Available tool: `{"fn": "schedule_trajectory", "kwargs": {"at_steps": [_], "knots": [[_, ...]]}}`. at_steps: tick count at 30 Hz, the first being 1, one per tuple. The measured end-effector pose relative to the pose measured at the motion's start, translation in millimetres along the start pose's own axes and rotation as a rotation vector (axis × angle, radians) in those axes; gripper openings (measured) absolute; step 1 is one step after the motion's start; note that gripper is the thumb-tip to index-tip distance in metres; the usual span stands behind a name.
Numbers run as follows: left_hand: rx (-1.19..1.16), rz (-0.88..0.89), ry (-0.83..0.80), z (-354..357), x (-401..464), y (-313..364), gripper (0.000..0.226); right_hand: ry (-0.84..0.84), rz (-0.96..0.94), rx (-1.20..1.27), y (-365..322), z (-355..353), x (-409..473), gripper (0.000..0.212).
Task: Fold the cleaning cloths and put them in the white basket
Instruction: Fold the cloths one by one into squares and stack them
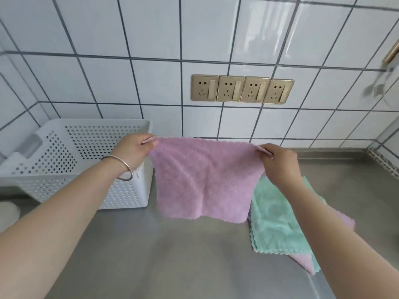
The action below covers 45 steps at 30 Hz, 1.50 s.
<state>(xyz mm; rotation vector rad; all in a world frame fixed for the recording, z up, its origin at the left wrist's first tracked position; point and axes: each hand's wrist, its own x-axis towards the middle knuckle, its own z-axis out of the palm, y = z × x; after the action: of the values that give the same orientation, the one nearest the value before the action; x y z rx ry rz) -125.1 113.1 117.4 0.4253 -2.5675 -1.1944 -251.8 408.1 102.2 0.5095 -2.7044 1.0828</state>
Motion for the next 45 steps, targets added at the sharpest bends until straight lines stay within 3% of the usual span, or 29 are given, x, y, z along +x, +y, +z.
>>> {"fn": "schedule_trajectory", "kwargs": {"at_steps": [3,5,7,12,15,19,22,25,29,32,34,37,45], "knots": [[0.020,-0.013,-0.019,-21,-27,-13,0.023,0.003,-0.129,0.058,-12,-2,-18,0.025],[0.049,-0.021,-0.147,-28,-49,-25,0.046,-0.082,-0.160,0.054,-10,-3,-32,0.029],[0.095,-0.049,-0.257,-28,-71,-39,0.057,-0.287,-0.128,0.036,0,-3,-47,0.032],[0.199,-0.180,-0.592,6,-117,-79,0.061,-0.801,-0.031,-0.160,42,18,-87,0.043],[0.218,-0.254,-0.672,35,-141,-106,0.058,-0.998,0.044,-0.237,63,42,-117,0.030],[0.260,-0.331,-0.794,71,-171,-138,0.019,-1.173,0.094,-0.341,80,61,-146,0.031],[0.311,-0.391,-0.872,80,-182,-151,0.033,-1.244,0.169,-0.347,92,65,-155,0.024],[0.308,-0.440,-0.971,81,-186,-155,0.027,-1.321,0.283,-0.335,101,65,-156,0.035],[0.175,-0.555,-0.886,87,-177,-158,0.030,-1.286,0.283,-0.279,101,72,-146,0.019],[-0.164,-0.746,-0.657,96,-168,-163,0.026,-1.084,0.385,-0.157,103,89,-140,0.020],[-0.251,-0.821,-0.496,100,-159,-167,0.020,-0.930,0.433,-0.106,103,104,-137,0.027],[-0.204,-0.810,-0.346,111,-145,-178,0.021,-0.785,0.492,-0.039,100,124,-134,0.024],[0.138,-0.727,-0.186,142,-118,-196,0.031,-0.590,0.595,-0.057,108,151,-137,0.015]]}}
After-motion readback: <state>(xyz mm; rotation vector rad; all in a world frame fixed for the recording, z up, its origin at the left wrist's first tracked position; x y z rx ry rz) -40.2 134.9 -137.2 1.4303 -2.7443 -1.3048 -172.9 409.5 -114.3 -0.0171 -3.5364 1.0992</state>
